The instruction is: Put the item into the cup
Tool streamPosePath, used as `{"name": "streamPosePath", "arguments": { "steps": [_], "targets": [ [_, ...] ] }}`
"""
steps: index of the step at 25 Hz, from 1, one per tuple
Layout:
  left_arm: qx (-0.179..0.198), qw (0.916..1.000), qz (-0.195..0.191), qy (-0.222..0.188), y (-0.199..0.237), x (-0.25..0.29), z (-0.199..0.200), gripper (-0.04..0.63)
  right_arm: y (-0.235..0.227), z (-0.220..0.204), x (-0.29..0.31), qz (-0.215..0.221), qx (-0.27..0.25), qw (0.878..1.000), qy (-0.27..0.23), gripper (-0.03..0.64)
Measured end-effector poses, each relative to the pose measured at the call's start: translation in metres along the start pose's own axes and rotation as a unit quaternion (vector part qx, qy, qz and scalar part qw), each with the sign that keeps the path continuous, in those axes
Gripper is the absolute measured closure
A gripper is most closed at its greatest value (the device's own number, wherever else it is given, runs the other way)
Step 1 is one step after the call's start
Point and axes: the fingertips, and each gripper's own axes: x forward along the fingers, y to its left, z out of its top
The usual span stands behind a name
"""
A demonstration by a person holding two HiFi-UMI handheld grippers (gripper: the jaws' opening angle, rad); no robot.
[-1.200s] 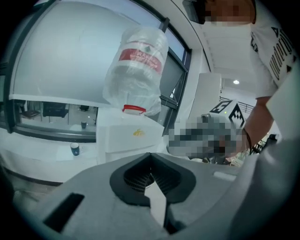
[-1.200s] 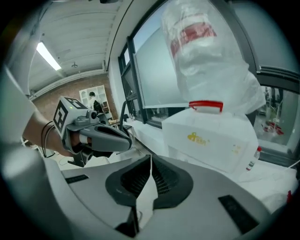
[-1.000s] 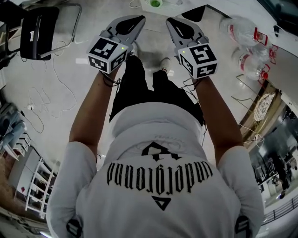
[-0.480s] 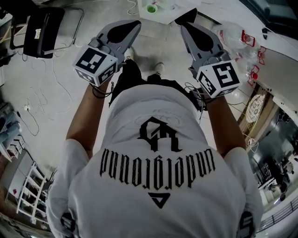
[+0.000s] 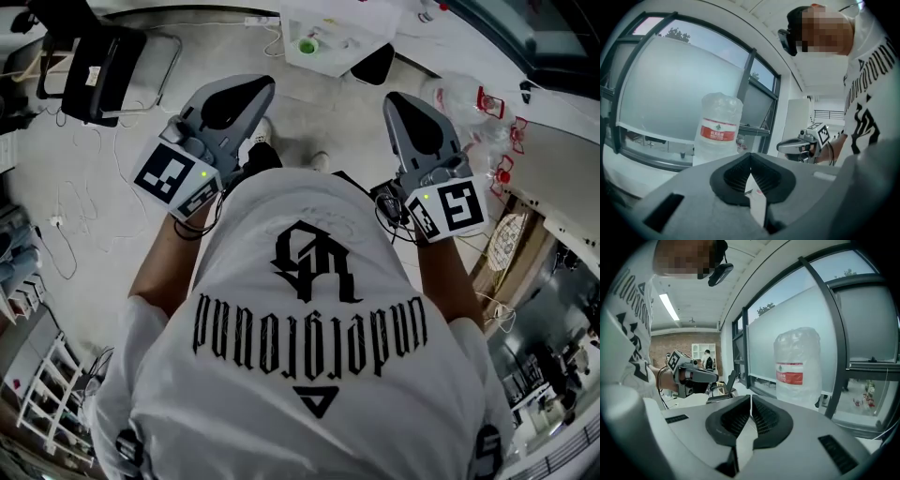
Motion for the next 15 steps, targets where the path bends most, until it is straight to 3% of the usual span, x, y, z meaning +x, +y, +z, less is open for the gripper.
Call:
{"name": "streamPosePath", "arguments": {
  "steps": [8, 15],
  "targets": [
    [0.013, 0.9994, 0.005, -0.032, -0.013, -0.006, 0.03, 0.581, 0.004, 0.021, -0.016, 0.0, -0.019, 1.0, -0.025, 0.595],
    [0.03, 0.999, 0.001, -0.033, -0.02, 0.008, 0.036, 0.581, -0.012, 0.028, -0.017, -0.002, -0.012, 0.999, -0.046, 0.595]
  ]
}}
